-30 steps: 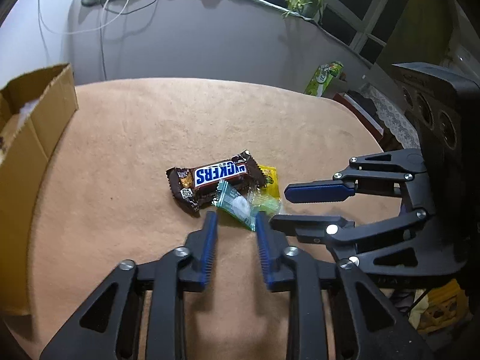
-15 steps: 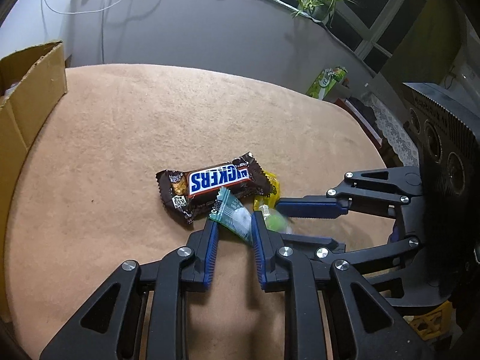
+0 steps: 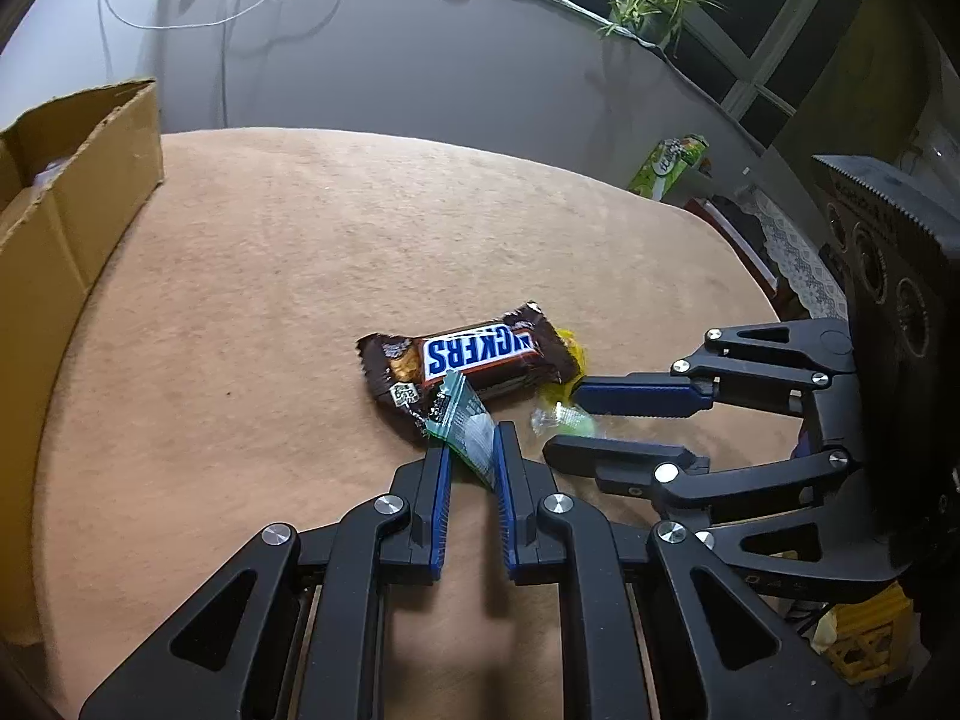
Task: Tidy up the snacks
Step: 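Grasp the teal mint candy with the left gripper while the right holds the green candy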
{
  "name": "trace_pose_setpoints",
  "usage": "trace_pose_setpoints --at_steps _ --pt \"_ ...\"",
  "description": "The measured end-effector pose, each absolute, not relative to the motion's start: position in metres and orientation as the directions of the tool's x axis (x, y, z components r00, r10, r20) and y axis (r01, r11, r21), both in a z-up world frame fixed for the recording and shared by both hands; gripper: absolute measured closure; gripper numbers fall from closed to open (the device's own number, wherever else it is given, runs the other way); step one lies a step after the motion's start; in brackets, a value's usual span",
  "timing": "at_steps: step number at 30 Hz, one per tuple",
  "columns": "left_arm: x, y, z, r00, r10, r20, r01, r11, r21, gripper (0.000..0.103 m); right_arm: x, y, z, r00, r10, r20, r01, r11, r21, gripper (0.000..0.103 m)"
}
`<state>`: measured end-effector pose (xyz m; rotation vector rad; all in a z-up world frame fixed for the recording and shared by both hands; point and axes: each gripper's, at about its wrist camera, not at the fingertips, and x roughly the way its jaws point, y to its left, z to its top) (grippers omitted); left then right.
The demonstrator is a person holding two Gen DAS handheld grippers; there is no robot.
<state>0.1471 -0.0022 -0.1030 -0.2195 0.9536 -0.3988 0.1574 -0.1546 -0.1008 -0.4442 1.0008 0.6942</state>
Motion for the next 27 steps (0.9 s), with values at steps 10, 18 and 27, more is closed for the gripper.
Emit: trace_pose_setpoints --at_steps 10,18,27 --pt "0.141 -0.008 -0.099 0.544 -0.367 -0.755 0.236 0.93 -0.282 0.091 0.152 -0.151 -0.099 0.373 0.293 -0.881 -0.706 0.706 -0.064 0.079" --pt "0.138 -0.007 -0.099 0.552 -0.357 -0.754 0.235 0.934 -0.271 0.091 0.157 -0.156 -0.101 0.368 0.296 -0.881 -0.684 0.728 -0.041 0.08" --pt "0.132 -0.004 -0.098 0.561 -0.365 -0.743 0.223 0.931 -0.289 0.091 0.158 -0.178 -0.1 0.383 0.342 -0.858 -0.625 0.78 0.032 0.08"
